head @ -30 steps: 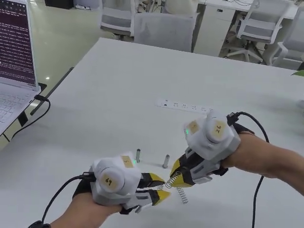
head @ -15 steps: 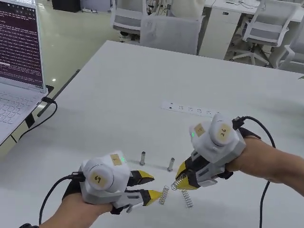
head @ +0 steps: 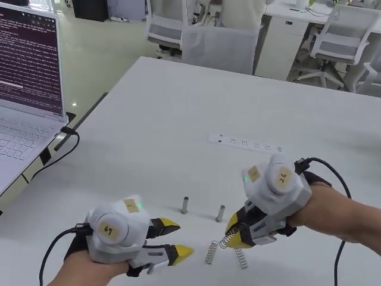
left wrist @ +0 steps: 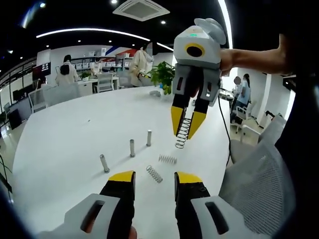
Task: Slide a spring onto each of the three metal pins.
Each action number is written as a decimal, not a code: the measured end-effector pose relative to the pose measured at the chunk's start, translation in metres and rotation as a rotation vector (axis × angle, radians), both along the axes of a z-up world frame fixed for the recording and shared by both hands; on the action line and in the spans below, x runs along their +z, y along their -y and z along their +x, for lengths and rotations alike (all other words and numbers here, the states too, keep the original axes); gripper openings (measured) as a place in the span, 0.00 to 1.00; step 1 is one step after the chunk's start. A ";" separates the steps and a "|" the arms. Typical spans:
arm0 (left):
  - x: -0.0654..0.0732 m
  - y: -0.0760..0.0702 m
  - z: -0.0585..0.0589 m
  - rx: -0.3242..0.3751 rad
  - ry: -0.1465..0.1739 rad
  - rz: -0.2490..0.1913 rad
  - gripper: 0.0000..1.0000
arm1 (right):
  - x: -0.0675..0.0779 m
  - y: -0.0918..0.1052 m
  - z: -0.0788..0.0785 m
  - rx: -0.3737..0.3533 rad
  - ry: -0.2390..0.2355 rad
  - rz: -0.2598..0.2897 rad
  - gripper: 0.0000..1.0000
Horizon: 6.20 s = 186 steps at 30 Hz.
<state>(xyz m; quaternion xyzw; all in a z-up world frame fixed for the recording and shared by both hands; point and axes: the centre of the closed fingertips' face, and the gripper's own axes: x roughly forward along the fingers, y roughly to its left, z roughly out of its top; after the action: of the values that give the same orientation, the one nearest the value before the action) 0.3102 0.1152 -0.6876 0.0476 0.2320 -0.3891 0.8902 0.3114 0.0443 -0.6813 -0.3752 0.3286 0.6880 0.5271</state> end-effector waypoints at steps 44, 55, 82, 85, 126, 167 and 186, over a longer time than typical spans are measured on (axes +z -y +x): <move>-0.007 -0.111 -0.028 0.250 -0.046 0.010 0.60 | -0.012 -0.055 0.062 -0.066 0.048 0.019 0.08; -0.004 -0.114 -0.030 0.281 -0.046 -0.008 0.61 | -0.019 -0.067 0.076 -0.043 0.055 0.003 0.08; -0.008 -0.111 -0.036 0.307 -0.065 -0.027 0.59 | -0.038 -0.088 0.112 -0.038 0.092 -0.031 0.08; -0.008 -0.109 -0.035 0.302 -0.066 -0.027 0.59 | -0.041 -0.090 0.116 -0.038 0.096 -0.033 0.08; -0.012 -0.110 -0.038 0.298 -0.085 -0.023 0.58 | -0.071 -0.100 0.119 0.038 0.121 -0.119 0.09; -0.011 -0.111 -0.035 0.305 -0.086 -0.023 0.57 | -0.107 -0.099 0.119 0.062 0.113 -0.215 0.11; -0.010 -0.105 -0.036 0.288 -0.084 -0.022 0.57 | -0.090 -0.090 0.118 0.015 0.115 -0.190 0.20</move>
<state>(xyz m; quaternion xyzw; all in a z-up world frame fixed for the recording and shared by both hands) 0.2746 0.2203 -0.6978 -0.0122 0.2692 -0.2617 0.9268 0.4296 0.1348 -0.7709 -0.4647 0.3588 0.6351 0.5021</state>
